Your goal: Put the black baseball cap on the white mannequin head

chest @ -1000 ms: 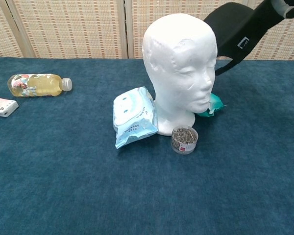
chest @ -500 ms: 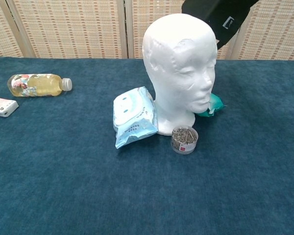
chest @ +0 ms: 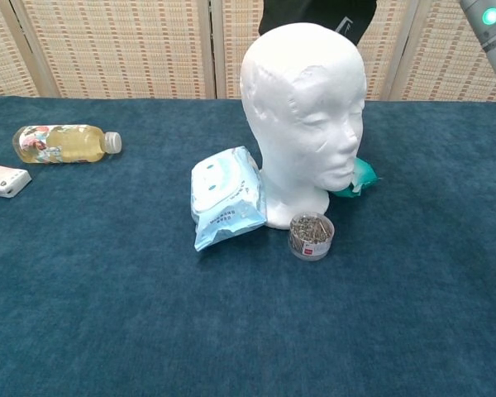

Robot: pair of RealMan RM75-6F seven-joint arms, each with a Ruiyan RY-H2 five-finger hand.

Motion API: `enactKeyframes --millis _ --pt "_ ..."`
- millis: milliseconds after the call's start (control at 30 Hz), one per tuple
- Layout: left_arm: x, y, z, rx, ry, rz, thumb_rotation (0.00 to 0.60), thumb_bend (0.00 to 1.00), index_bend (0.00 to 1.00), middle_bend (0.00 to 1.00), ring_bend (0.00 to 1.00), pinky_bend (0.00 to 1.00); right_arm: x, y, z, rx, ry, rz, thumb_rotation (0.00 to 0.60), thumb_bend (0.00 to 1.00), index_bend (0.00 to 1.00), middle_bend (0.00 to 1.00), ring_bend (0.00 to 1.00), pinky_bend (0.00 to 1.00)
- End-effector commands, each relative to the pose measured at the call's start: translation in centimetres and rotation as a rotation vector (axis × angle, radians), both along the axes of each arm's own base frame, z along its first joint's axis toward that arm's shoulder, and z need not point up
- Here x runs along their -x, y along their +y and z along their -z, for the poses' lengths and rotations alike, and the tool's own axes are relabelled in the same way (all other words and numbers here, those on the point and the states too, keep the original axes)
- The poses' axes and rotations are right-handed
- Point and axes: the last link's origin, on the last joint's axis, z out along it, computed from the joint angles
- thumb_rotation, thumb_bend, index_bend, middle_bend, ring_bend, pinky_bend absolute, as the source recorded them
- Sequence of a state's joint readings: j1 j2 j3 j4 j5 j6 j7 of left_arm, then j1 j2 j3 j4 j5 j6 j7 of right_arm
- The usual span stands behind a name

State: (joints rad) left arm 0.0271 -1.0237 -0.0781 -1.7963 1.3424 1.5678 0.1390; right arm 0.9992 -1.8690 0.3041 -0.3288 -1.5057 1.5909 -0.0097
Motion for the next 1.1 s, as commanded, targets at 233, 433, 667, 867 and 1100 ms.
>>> enactKeyframes --millis 233,433,667,867,1100 --pt "-0.1 -0.1 -0.3 -0.009 0.003 0.005 0.600 0.05 0.15 0.42 0.38 0.55 -2.7 -0.4 2.4 -0.061 -0.055 -0.024 0.600 0.48 0.79 0.57 0.32 0.48" --pt "-0.2 -0.4 -0.5 -0.015 0.000 0.008 0.600 0.05 0.15 0.42 0.38 0.55 -4.3 -0.1 4.1 -0.098 -0.074 -0.051 0.600 0.48 0.79 0.57 0.32 0.48" --pt "-0.2 -0.4 -0.7 -0.021 -0.002 0.007 0.600 0.05 0.15 0.42 0.38 0.55 -4.9 1.4 4.9 -0.108 -0.087 -0.129 0.600 0.48 0.79 0.57 0.32 0.48" --pt "-0.1 -0.2 -0.5 -0.010 0.002 -0.002 0.600 0.05 0.14 0.42 0.38 0.55 -4.2 3.2 4.5 -0.097 -0.120 -0.210 0.600 0.48 0.79 0.57 0.32 0.48" --pt "0.0 -0.2 -0.1 0.002 0.006 -0.008 0.600 0.05 0.15 0.42 0.38 0.55 -3.1 5.6 3.8 -0.085 -0.155 -0.293 0.600 0.48 0.79 0.57 0.32 0.48"
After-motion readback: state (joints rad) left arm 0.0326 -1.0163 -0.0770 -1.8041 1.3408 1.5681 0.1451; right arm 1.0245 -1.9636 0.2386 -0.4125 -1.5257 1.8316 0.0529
